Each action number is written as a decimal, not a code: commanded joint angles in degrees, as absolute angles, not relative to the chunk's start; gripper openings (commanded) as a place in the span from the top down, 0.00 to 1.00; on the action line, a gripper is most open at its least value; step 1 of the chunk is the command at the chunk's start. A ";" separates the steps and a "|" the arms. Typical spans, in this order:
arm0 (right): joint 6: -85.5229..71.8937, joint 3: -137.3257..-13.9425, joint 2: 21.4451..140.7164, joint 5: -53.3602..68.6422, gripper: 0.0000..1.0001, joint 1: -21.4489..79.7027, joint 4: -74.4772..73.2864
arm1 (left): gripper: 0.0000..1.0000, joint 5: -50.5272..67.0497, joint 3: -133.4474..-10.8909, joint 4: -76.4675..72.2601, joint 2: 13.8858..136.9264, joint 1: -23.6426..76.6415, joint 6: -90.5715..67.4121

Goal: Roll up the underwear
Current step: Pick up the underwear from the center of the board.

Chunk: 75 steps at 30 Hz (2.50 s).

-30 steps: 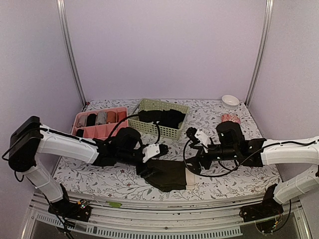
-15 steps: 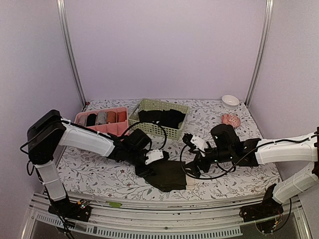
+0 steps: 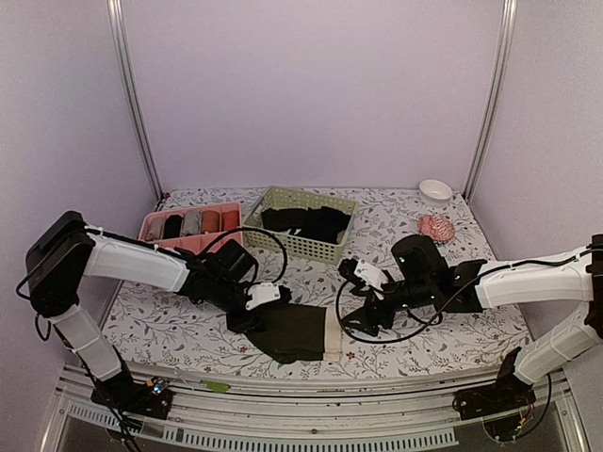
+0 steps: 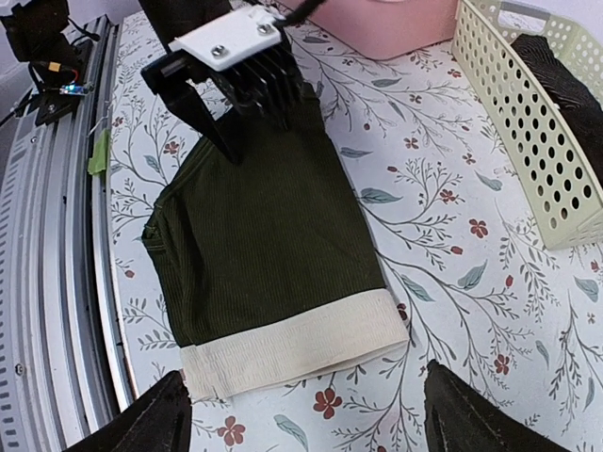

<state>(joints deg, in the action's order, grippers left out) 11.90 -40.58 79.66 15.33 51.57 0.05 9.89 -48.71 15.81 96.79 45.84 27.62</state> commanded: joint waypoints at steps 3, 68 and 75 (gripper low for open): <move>15.72 -37.15 79.55 17.44 0.33 53.15 6.94 | 0.42 14.93 -39.70 5.04 78.33 47.21 31.87; 23.11 -37.99 95.36 4.13 1.00 67.25 8.88 | 0.53 8.43 -31.33 -0.18 81.23 64.86 35.17; 23.36 -38.07 95.49 4.38 1.00 67.26 8.79 | 0.63 7.91 -33.78 0.95 86.38 65.20 37.31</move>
